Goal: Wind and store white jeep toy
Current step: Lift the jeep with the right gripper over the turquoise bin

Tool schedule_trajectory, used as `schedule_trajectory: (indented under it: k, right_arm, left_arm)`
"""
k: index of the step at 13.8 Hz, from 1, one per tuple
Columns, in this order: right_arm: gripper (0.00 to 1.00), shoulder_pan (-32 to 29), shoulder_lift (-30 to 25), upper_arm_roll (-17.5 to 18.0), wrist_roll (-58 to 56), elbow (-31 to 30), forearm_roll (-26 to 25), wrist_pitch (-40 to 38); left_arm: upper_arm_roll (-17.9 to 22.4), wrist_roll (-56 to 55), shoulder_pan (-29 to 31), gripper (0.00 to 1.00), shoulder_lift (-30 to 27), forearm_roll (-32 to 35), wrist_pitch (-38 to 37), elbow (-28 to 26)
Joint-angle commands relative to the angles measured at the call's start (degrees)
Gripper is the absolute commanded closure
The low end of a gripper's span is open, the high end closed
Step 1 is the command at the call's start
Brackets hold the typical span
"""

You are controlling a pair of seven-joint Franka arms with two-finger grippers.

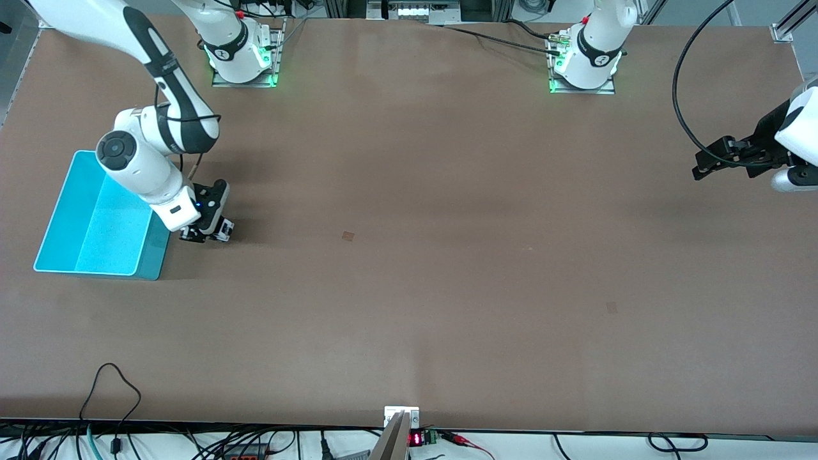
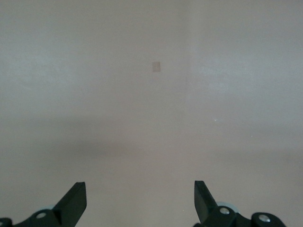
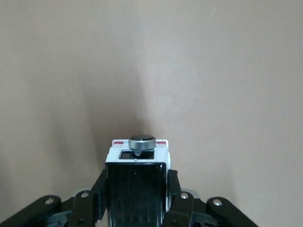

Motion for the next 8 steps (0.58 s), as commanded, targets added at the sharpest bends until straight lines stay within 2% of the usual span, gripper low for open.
schedule_trajectory:
  k: [1,6,8]
  right_arm:
    - [1.0,-0.76,-4.38,1.3,7.78,0.72,-0.65,-3.24]
    - [1.0,-1.28,-12.73,0.86,24.66,3.53,0.41,-15.27]
    - [1.0,-1.46,-14.85,-2.11,27.57,3.53,0.67,-18.09]
  left_arm:
    - [0.16,-0.04,0.44,0.0,-0.49,-1.07,-0.65,-0.21]
    - [0.16,-0.04,0.35,0.0,-0.58,-1.07,-0.56,-0.21]
    - [0.16,-0.04,0.44,0.0,-0.58,-1.07,-0.39,-0.21]
